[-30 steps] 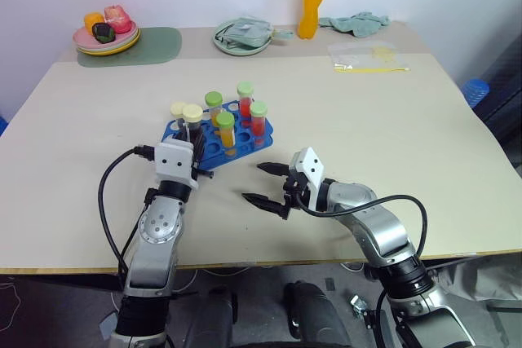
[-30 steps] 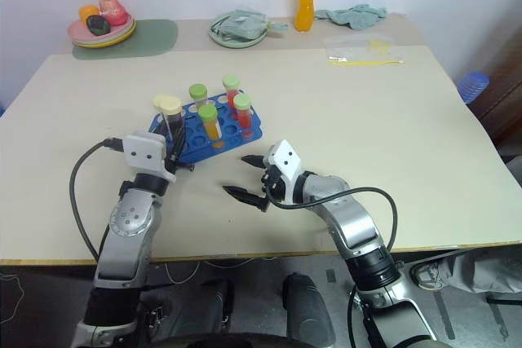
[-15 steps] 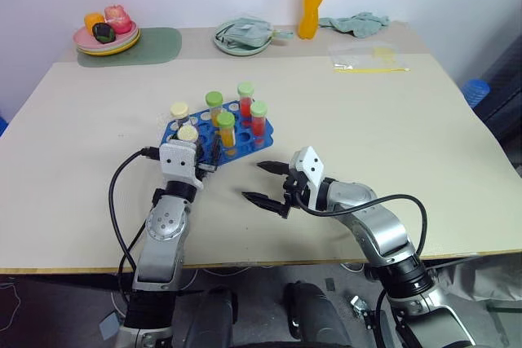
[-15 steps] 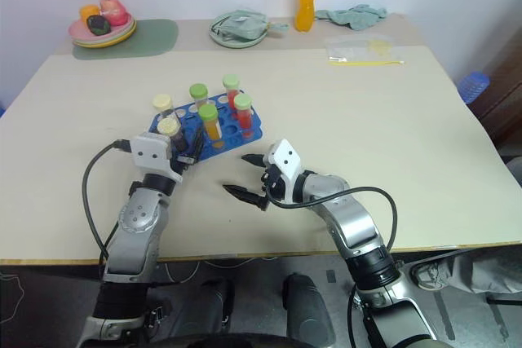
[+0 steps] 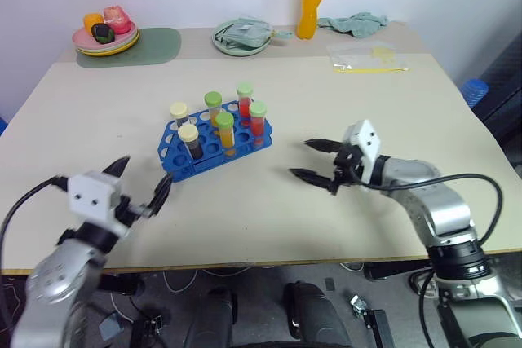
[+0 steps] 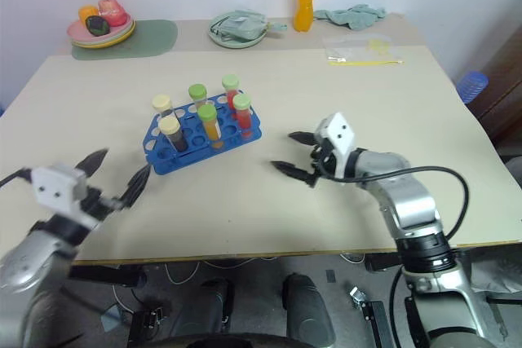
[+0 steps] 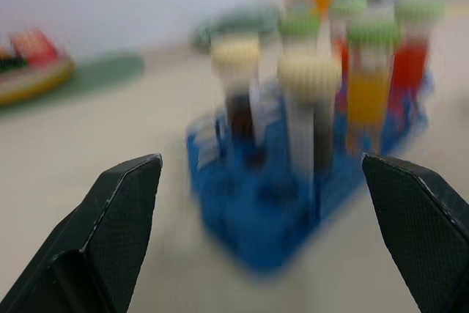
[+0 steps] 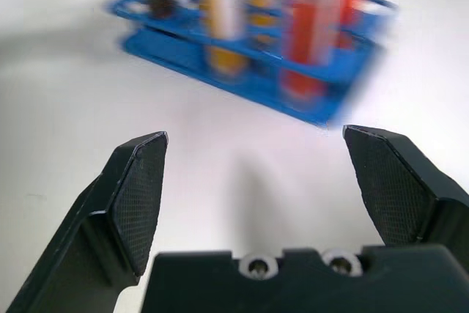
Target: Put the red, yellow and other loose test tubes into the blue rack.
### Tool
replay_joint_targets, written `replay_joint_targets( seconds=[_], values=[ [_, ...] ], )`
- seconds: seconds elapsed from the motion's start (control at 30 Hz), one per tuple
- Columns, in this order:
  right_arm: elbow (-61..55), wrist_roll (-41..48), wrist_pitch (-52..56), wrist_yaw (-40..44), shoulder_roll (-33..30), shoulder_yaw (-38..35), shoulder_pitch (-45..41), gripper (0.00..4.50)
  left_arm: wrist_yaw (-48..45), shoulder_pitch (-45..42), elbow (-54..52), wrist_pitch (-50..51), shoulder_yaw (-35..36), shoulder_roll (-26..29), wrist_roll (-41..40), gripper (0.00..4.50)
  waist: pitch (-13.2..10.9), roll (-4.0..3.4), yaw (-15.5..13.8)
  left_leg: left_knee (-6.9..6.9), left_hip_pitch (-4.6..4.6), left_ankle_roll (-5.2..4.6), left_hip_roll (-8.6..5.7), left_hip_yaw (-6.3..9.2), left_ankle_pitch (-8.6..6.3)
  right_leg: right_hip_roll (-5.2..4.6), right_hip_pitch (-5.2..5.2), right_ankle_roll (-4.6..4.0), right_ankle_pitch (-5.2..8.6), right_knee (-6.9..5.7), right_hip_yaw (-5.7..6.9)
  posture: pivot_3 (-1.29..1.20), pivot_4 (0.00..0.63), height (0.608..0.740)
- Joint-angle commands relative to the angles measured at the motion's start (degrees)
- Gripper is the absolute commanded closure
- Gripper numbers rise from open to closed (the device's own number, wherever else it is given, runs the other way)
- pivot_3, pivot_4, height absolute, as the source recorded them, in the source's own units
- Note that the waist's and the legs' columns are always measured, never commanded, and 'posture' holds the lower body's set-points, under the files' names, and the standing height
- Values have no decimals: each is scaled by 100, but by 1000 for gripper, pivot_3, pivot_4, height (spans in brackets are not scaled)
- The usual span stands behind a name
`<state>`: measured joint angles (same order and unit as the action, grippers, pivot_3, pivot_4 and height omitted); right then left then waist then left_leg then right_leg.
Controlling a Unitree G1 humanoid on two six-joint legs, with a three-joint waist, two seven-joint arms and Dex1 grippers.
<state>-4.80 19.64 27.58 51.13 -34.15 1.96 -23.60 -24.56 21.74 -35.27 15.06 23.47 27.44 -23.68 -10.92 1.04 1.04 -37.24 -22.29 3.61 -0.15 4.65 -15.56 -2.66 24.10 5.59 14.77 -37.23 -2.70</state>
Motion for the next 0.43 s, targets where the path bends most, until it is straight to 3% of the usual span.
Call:
replay_joint_targets(
  seconds=[0.03, 0.43],
  values=[
    [568, -69, -316, 107, -355, -429, -97, 243, -383, 396, 111, -24, 550, 215, -133, 27, -2, -3, -16, 0, 0, -1, 0, -2, -1, 0, -1, -1, 0, 3, 0, 0, 150, 740],
    [1647, -460, -1161, -247, -332, -501, -300, 243, -183, 468, 227, -60, 432, -14, 181, 27, -2, -3, 14, 1, 5, -1, 2, -2, -1, 0, -8, 0, 0, 4, -2, 0, 150, 740]
  ],
)
